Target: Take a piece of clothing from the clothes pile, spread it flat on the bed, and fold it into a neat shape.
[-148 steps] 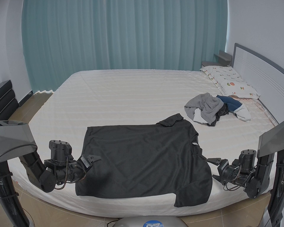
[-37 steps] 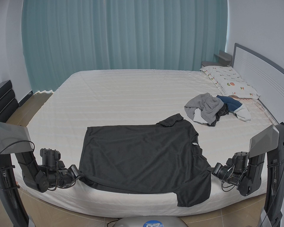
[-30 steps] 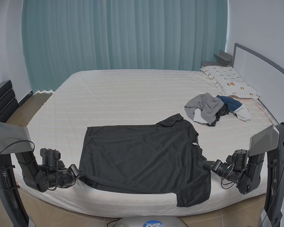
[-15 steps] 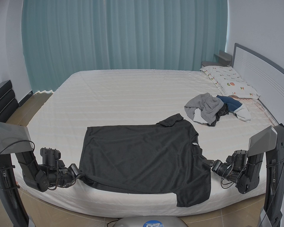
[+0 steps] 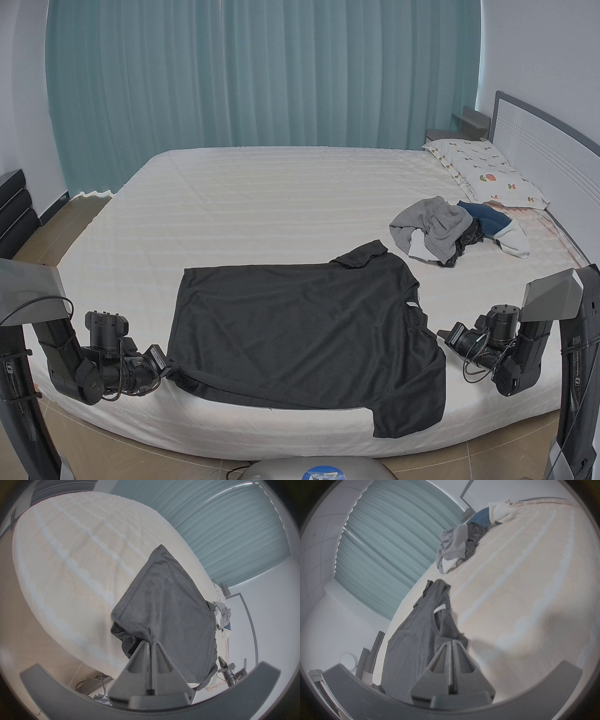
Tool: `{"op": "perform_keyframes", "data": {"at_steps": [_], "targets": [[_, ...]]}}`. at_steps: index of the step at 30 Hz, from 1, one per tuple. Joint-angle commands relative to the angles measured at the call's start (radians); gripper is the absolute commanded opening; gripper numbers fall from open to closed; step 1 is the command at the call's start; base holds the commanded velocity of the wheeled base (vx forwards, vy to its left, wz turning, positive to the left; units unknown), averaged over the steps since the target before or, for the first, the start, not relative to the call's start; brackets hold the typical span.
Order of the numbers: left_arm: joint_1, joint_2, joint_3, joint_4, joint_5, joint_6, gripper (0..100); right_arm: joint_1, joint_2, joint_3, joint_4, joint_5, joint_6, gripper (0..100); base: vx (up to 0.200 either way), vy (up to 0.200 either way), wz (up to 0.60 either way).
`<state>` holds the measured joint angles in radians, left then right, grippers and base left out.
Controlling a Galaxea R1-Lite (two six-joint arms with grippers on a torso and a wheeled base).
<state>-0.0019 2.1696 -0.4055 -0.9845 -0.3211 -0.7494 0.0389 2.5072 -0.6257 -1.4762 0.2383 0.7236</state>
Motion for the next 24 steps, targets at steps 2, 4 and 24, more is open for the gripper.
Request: {"op": "perform_keyframes", "data": {"at_steps": [2,4,24], "targets": [[0.0,0.003,-0.003,0.0,0.0,-0.001,0,-0.005,0.007,-0.042,0.002,0.001,-0.001,0,0.0,0.0,0.0],[0.0,0.001,-0.003,0.0,0.0,-0.001,0,-0.005,0.007,-0.029,0.0,0.007,-0.001,0,0.0,0.0,0.0],[-0.001,0.001,-0.003,0.0,0.0,-0.001,0,0.012,-0.038,0.199,-0.052,0.093,-0.078,100,0.0,0.0,0.0]]}}
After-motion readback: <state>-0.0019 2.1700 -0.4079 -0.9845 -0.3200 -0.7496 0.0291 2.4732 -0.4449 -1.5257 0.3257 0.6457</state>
